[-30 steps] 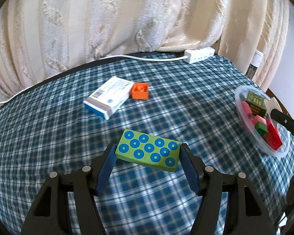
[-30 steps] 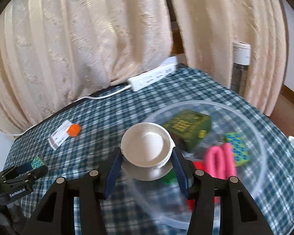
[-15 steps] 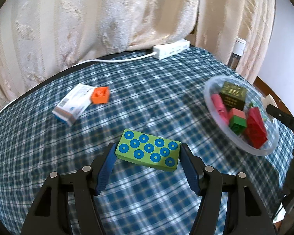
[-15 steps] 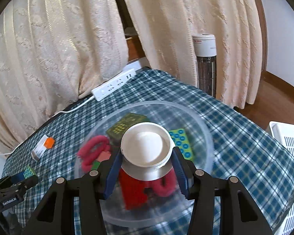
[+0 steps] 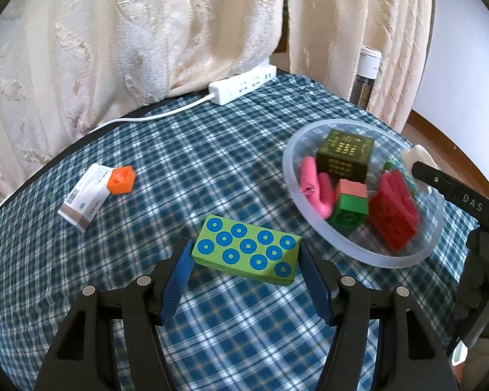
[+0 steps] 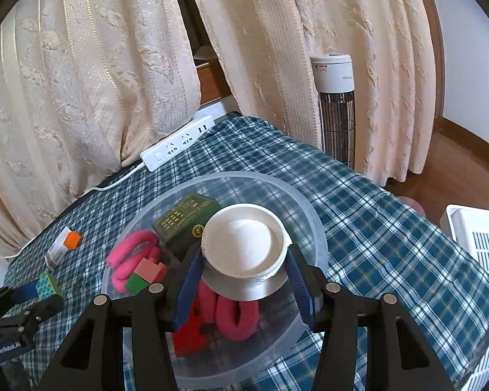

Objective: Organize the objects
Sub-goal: 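Lower the cup into the bowl with the right gripper while the left lowers the dotted brick there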

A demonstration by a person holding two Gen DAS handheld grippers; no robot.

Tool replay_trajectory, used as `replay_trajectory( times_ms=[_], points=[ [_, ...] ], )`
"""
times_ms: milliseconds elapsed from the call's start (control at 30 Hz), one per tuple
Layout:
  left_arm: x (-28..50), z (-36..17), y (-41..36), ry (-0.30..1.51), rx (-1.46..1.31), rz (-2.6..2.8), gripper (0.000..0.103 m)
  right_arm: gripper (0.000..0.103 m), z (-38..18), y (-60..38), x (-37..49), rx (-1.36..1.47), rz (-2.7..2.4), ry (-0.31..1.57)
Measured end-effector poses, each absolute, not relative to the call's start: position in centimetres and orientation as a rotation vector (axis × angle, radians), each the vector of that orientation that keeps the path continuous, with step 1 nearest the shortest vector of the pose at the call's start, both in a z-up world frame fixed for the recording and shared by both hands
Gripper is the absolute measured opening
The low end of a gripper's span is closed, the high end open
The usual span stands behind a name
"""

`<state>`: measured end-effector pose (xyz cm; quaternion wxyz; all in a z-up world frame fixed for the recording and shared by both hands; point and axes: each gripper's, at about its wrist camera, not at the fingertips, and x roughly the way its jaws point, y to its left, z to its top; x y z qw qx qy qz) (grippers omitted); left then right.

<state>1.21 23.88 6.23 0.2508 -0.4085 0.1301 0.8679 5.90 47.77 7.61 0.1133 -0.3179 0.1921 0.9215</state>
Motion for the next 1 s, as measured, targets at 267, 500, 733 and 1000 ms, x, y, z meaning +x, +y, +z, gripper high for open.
replay_trajectory(
  times_ms=[267, 500, 733, 1000],
  points=[
    [1.3, 6.4, 26.2, 0.393, -1.099, 2.339, 0.066, 0.061, 8.0, 48.1, 6.7, -0.885, 2.725, 0.581],
    [1.9, 6.6, 28.8, 0.426, -1.078, 2.297, 0.066, 0.061, 8.2, 49.1, 8.0, -0.849, 2.72, 0.624],
    [3.0, 6.0, 31.5, 0.483, -1.067, 2.236, 0.066, 0.061, 8.3, 49.8, 8.8, -0.82, 2.724, 0.651],
    [3.5, 5.0, 33.8, 0.527, -1.072, 2.188, 0.066, 0.061, 7.9, 50.3, 9.0, -0.814, 2.73, 0.688]
  ],
)
